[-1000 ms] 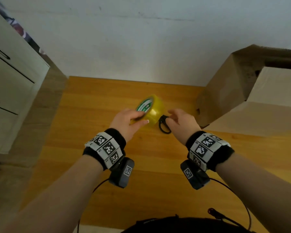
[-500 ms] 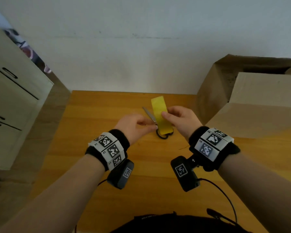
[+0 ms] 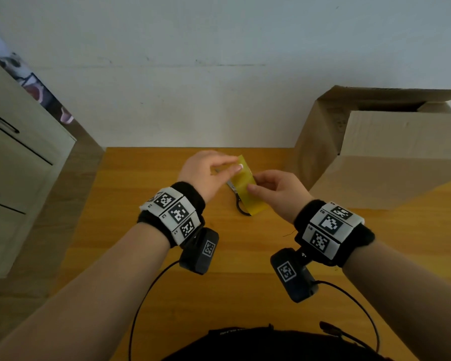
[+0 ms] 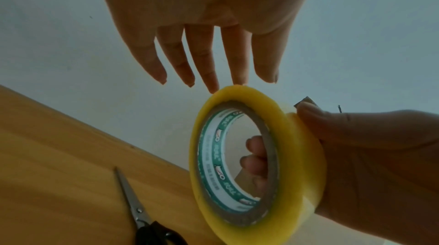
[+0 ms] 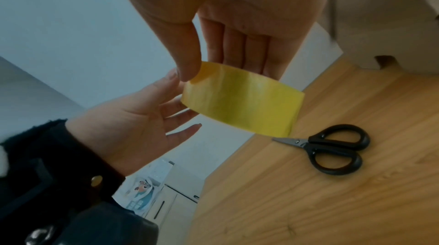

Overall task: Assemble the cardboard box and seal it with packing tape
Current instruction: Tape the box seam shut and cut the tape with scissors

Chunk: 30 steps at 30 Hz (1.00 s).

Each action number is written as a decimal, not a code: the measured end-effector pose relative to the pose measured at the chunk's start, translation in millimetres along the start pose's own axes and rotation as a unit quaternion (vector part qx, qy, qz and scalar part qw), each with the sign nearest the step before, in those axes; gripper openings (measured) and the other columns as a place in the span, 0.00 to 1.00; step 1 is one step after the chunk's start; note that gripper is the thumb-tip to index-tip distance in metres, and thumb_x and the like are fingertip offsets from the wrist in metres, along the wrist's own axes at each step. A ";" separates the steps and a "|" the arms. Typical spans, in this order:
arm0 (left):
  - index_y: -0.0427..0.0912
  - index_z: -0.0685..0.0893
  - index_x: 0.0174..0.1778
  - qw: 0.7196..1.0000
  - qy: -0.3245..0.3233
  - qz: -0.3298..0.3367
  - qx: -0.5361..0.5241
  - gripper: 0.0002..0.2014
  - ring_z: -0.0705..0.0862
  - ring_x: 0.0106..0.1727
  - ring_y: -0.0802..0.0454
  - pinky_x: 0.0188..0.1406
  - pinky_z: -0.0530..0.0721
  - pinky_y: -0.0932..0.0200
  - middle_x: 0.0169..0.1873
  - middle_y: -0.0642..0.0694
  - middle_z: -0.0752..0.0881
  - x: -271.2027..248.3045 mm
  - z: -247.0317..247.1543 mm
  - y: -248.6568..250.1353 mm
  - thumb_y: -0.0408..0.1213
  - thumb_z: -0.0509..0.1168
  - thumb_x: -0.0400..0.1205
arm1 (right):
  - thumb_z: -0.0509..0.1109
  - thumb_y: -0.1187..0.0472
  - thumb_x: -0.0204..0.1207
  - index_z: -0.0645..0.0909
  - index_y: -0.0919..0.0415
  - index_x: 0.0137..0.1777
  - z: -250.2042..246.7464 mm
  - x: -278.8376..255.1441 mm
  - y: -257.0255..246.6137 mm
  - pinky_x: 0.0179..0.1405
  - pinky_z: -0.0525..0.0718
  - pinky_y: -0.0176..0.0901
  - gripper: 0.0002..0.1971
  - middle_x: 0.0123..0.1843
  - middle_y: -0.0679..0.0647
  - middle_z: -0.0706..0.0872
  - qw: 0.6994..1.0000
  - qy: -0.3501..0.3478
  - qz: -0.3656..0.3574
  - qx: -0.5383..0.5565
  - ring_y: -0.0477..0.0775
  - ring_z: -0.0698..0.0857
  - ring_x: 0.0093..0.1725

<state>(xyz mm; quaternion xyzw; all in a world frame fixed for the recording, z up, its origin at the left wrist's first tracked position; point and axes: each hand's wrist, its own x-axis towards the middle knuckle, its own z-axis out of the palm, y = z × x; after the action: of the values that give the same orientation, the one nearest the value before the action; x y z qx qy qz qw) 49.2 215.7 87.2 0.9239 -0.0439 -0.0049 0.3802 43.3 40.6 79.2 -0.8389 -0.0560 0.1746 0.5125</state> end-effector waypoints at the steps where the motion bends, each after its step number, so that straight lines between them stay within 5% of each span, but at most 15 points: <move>1: 0.52 0.83 0.62 1.000 0.006 -0.008 -0.008 0.16 0.76 0.62 0.59 0.58 0.69 0.65 0.62 0.52 0.82 -0.3 0.0 -0.4 0.50 0.63 0.79 | 0.68 0.56 0.77 0.81 0.61 0.62 0.1 -0.1 0.0 0.47 0.78 0.29 0.15 0.54 0.51 0.86 1.000 0.004 0.001 0.007 0.48 0.84 0.53; 4: 0.48 0.81 0.63 0.997 0.015 -0.055 -0.043 0.19 0.78 0.62 0.57 0.59 0.74 0.62 0.61 0.52 0.82 -1.2 -1.4 -0.3 0.51 0.63 0.79 | 0.69 0.57 0.76 0.81 0.62 0.60 -0.8 0.9 1.4 0.47 0.81 0.31 0.15 0.53 0.52 0.87 0.998 0.023 0.012 0.056 0.49 0.85 0.51; 8: 0.44 0.82 0.60 0.992 -0.075 -0.096 -0.032 0.22 0.77 0.54 0.60 0.51 0.72 0.66 0.50 0.56 0.81 -2.9 -1.0 2.9 0.55 0.62 0.78 | 0.71 0.61 0.74 0.81 0.63 0.57 2.6 1.0 0.7 0.45 0.86 0.35 0.13 0.51 0.57 0.88 0.992 0.019 0.017 0.121 0.51 0.87 0.48; 12: 0.43 0.86 0.54 0.989 -0.050 -0.093 -0.098 0.15 0.81 0.47 0.61 0.41 0.72 0.76 0.44 0.55 0.84 -5.0 -0.1 2.4 0.49 0.66 0.78 | 0.69 0.57 0.76 0.81 0.58 0.59 0.2 0.6 -2.2 0.57 0.85 0.45 0.13 0.53 0.53 0.88 0.991 -0.018 0.042 0.122 0.51 0.86 0.53; 17: 0.46 0.83 0.48 0.993 -0.053 -0.068 -0.080 0.08 0.80 0.39 0.67 0.34 0.73 0.75 0.37 0.60 0.82 -7.3 -0.8 3.7 0.45 0.68 0.77 | 0.67 0.49 0.76 0.75 0.53 0.69 -10.9 5.2 -7.8 0.51 0.78 0.29 0.22 0.58 0.46 0.82 0.991 0.116 -0.041 -0.059 0.43 0.80 0.56; 22: 0.47 0.83 0.47 0.995 -0.069 -0.044 -0.060 0.08 0.80 0.35 0.66 0.31 0.74 0.75 0.34 0.59 0.82 -9.0 -2.8 8.4 0.46 0.66 0.78 | 0.65 0.42 0.73 0.74 0.44 0.71 -11.5 14.8 -5.5 0.69 0.74 0.57 0.25 0.70 0.48 0.76 0.982 0.068 -0.072 -0.159 0.53 0.71 0.71; 30: 0.46 0.84 0.48 0.993 -0.067 -0.051 -0.084 0.10 0.85 0.44 0.57 0.43 0.83 0.65 0.41 0.51 0.87 -13.6 -1.7 12.1 0.47 0.68 0.76 | 0.73 0.57 0.73 0.88 0.51 0.52 -5.2 3.4 -6.5 0.63 0.78 0.43 0.09 0.55 0.44 0.85 0.977 0.159 -0.133 -0.058 0.44 0.80 0.60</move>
<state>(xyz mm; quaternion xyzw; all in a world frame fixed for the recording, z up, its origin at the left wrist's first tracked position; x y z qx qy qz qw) 34.8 209.5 96.6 0.8871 -0.0218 -0.0901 0.4522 48.8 40.2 86.3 -0.8695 -0.0951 -0.0343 0.4835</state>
